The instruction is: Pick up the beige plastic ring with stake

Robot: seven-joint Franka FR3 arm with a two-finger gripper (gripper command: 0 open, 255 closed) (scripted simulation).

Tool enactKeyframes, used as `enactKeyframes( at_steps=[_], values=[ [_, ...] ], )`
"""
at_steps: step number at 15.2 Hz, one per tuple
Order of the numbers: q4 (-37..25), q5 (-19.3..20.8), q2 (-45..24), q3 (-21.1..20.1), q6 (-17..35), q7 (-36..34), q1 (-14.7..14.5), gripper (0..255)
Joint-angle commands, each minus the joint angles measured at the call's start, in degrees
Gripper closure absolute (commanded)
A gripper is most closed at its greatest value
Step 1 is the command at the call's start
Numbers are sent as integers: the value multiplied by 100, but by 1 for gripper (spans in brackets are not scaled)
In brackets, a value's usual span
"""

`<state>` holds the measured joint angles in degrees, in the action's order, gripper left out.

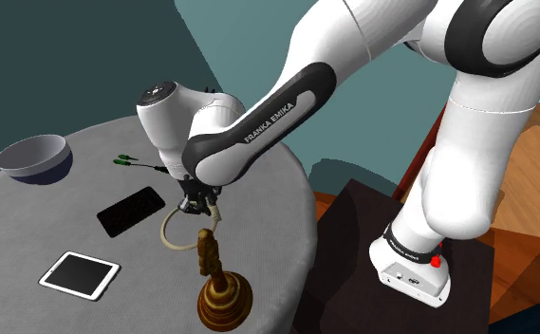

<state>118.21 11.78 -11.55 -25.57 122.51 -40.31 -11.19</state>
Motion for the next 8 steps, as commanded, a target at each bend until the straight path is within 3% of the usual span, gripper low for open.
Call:
enactKeyframes(
  at_steps=[1,8],
  values=[
    [0,2,-2,1,3,0,0,255],
    [-34,-27,37,-11,-67,12,-2,255]
  ],
)
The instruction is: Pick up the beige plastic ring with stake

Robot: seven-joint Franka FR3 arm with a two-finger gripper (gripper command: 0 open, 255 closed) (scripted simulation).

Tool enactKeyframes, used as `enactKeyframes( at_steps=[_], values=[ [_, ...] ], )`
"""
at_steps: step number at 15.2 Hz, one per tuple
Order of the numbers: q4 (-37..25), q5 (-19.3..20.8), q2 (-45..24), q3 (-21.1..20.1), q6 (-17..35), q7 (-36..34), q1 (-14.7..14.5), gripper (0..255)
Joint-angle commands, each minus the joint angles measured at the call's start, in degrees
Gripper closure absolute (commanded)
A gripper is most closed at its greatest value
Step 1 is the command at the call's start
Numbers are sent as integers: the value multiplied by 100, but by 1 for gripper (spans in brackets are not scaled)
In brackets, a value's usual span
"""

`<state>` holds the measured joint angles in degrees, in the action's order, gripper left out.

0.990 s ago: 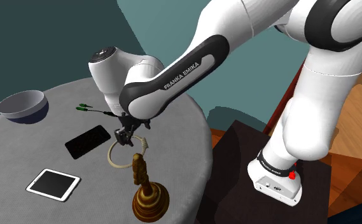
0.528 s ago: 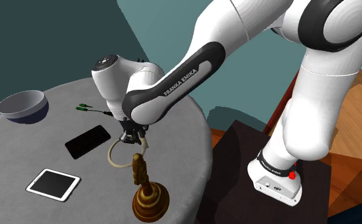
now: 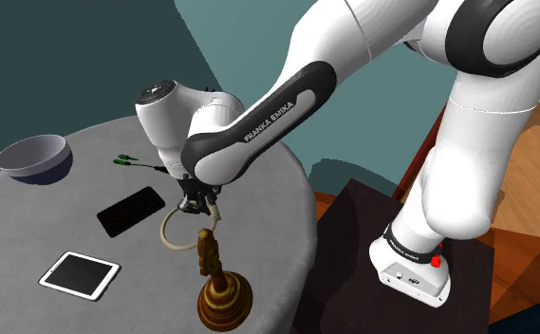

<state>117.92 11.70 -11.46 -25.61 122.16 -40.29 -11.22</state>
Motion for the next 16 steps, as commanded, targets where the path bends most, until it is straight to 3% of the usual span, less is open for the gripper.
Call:
enactKeyframes(
  at_steps=[1,16],
  values=[
    [-35,-47,72,-13,-98,35,8,255],
    [-534,-351,546,-66,-999,299,55,255]
  ],
)
